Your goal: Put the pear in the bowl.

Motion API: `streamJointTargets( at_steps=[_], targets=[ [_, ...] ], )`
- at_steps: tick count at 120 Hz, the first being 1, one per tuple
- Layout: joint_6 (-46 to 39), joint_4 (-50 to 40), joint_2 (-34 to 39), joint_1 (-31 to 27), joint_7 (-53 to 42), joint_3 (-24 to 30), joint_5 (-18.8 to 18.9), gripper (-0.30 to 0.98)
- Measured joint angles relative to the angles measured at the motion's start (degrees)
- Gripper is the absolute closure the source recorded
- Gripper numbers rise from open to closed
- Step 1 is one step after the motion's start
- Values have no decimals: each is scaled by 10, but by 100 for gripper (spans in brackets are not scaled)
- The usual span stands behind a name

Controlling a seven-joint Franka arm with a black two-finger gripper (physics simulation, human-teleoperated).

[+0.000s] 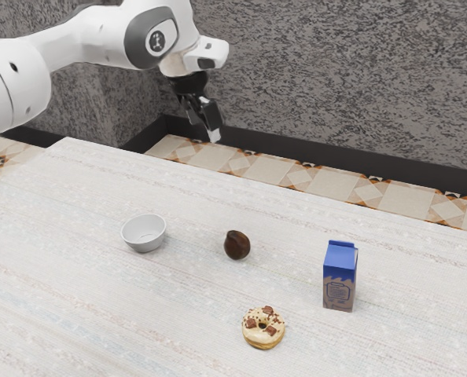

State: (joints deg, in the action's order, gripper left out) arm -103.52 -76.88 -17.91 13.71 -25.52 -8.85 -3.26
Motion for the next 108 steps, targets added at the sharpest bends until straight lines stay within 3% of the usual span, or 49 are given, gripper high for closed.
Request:
streamJointTargets(
  at_steps=[17,45,65,108],
  targets=[
    [36,-11,-16,-6,-24,13,22,1],
    [49,-76,-75,-11,-45,17,-33,0],
    [-6,-130,-83,-10,-49,17,-79,0],
    [-140,-132,-166,-11,-21,13,-155,0]
  ],
)
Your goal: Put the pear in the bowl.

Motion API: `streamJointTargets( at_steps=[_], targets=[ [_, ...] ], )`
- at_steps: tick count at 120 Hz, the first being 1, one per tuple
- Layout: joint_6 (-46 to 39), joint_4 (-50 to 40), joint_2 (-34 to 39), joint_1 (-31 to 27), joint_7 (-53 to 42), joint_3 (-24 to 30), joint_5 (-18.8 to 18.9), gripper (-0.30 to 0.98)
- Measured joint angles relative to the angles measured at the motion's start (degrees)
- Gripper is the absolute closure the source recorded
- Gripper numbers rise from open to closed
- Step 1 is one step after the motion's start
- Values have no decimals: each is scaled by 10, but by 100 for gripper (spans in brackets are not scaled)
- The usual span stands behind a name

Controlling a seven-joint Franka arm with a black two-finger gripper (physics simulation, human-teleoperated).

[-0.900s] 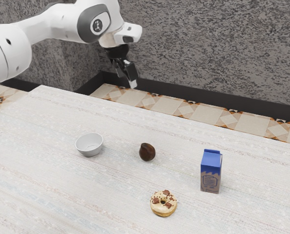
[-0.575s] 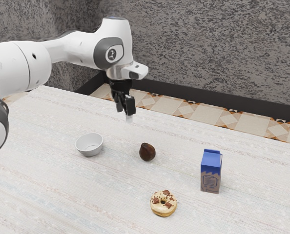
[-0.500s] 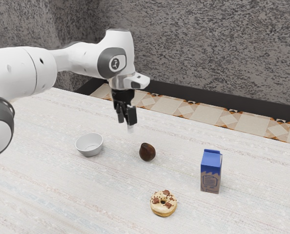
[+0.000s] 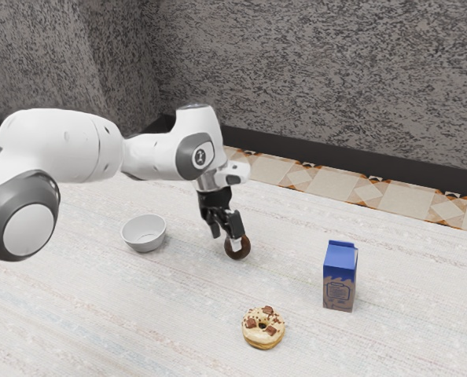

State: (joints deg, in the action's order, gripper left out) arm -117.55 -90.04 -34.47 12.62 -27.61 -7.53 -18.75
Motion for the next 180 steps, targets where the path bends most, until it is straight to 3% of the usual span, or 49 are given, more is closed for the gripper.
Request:
streamJointTargets(
  at_steps=[19,65,111,142,180],
  targets=[
    [-45,0,-17,-3,15,-1,-33,0],
    [-101,16,-49,-6,39,0,-61,1],
    [-124,24,-64,-5,52,0,-68,2],
    [-133,24,-64,-4,57,0,-82,15],
    [-120,20,-57,-6,61,-1,-78,19]
  ],
)
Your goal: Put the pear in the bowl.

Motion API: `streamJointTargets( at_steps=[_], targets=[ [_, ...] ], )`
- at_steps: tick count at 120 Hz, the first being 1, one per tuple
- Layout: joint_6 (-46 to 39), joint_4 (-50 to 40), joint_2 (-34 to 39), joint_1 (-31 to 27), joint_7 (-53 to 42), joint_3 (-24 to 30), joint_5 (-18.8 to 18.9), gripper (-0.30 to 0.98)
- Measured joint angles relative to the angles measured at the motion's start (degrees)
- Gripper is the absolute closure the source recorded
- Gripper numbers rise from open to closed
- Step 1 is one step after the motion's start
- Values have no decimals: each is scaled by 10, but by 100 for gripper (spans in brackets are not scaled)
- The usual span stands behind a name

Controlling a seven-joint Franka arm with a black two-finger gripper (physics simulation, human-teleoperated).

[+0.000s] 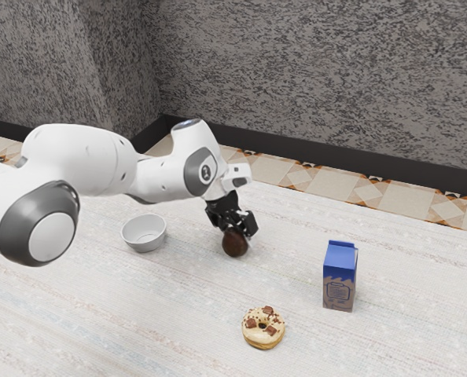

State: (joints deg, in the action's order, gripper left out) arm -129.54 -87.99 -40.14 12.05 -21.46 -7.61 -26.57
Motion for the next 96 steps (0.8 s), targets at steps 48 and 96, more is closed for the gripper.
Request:
streamJointTargets(
  at_steps=[48,96],
  targets=[
    [85,3,4,0,11,0,41,24],
    [122,-11,88,-33,33,-17,107,36]
  ],
)
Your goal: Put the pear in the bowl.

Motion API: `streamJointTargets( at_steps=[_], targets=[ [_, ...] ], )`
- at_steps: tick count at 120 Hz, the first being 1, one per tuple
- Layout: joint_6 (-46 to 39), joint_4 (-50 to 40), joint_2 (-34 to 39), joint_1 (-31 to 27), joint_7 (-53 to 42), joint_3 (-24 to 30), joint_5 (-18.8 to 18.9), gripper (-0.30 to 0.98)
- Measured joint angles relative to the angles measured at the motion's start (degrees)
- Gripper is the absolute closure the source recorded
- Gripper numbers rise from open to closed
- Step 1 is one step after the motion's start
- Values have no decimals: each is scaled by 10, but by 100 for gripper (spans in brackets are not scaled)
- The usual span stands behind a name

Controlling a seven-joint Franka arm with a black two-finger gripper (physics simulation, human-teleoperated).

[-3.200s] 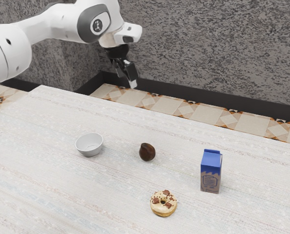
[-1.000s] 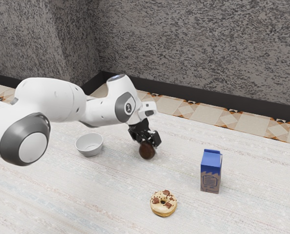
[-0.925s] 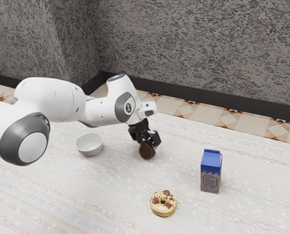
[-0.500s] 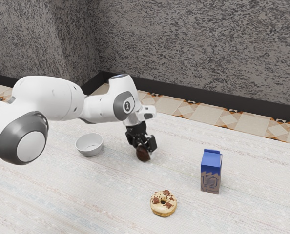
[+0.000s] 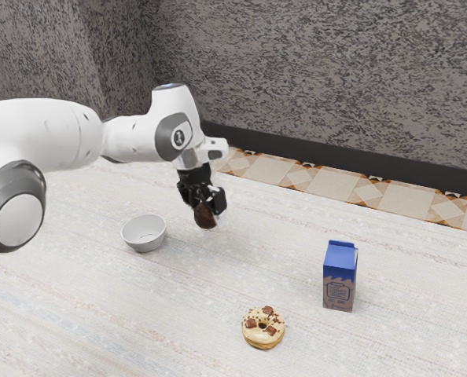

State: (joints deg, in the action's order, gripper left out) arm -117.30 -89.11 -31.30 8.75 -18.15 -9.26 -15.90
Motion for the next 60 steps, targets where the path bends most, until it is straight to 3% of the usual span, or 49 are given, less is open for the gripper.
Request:
streamJointTargets(
  at_steps=[32,60],
  targets=[
    [19,-47,42,-88,12,0,31,34],
    [29,-73,43,-123,18,-3,37,35]
  ],
)
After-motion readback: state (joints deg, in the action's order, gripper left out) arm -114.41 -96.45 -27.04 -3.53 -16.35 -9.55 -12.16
